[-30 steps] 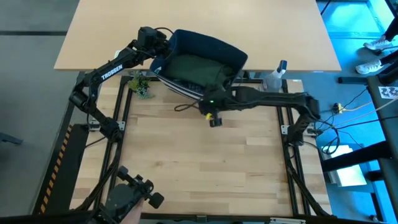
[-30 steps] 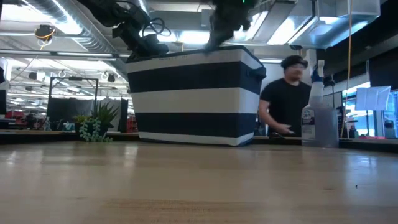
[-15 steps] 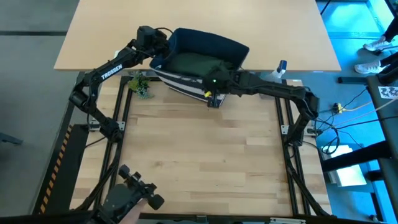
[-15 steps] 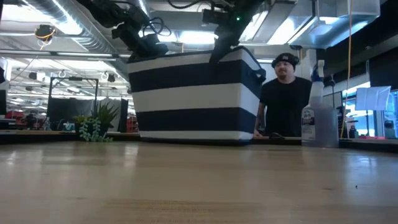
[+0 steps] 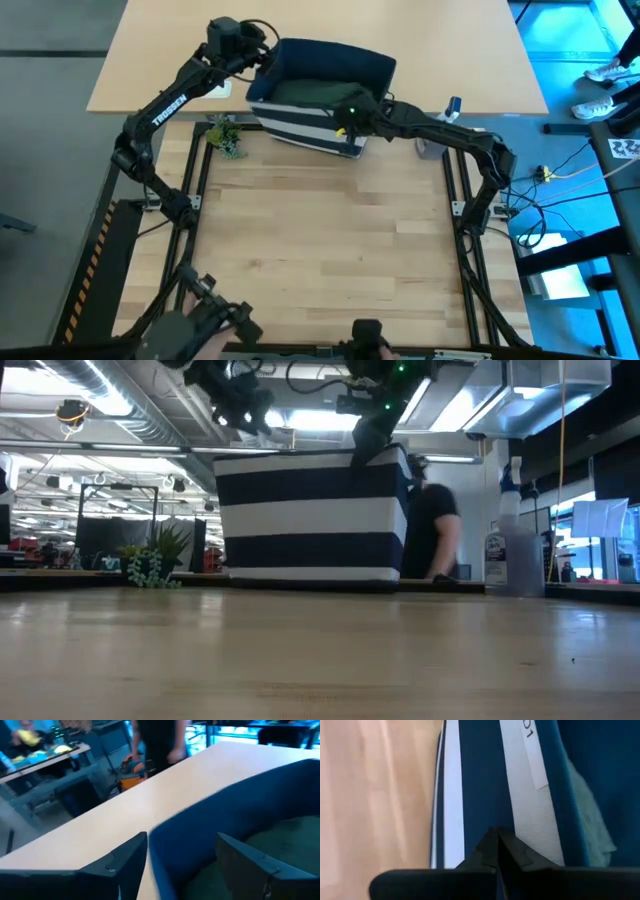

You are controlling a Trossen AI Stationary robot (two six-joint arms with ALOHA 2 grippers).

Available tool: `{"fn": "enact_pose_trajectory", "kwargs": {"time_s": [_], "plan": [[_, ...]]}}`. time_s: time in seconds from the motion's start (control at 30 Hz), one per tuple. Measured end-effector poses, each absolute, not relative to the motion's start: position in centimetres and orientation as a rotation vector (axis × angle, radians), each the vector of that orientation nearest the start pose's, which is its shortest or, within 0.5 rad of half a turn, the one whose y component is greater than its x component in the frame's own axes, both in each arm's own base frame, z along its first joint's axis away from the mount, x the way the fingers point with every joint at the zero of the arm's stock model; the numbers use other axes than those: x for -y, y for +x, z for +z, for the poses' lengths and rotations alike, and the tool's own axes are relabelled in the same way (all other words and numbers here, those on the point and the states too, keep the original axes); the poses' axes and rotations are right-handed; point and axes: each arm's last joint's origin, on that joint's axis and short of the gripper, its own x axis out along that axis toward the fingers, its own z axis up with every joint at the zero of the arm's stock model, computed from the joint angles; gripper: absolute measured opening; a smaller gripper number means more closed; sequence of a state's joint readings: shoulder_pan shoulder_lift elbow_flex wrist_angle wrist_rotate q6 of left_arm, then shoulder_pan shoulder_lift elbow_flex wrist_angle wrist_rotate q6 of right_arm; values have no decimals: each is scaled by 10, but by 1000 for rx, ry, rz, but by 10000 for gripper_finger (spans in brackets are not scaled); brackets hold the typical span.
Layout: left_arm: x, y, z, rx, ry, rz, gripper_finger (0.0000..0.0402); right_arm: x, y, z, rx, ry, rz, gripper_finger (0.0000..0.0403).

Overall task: Fold Laundry from Bin
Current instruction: Move the laundry bin to the other table

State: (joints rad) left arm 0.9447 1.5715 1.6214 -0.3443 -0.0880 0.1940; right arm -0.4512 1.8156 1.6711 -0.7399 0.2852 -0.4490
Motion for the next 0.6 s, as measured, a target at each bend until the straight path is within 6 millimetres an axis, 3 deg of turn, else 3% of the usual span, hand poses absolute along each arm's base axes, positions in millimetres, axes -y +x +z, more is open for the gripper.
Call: {"fn": "enact_pose_trajectory", "kwargs": {"time_s": [0.2, 0.3, 0.5, 0.6], "plan": [[-264, 221, 438, -386, 78, 872, 226, 202, 347, 314, -1006, -385, -551, 1], [-251, 228, 449, -373, 95, 839, 226, 219, 335, 303, -1118, -387, -626, 1], [-235, 243, 450, -417, 173, 817, 227, 236, 307, 291, -1277, -228, -647, 1], [-231, 246, 449, -432, 181, 810, 227, 241, 304, 292, -1237, -164, -619, 1]]}}
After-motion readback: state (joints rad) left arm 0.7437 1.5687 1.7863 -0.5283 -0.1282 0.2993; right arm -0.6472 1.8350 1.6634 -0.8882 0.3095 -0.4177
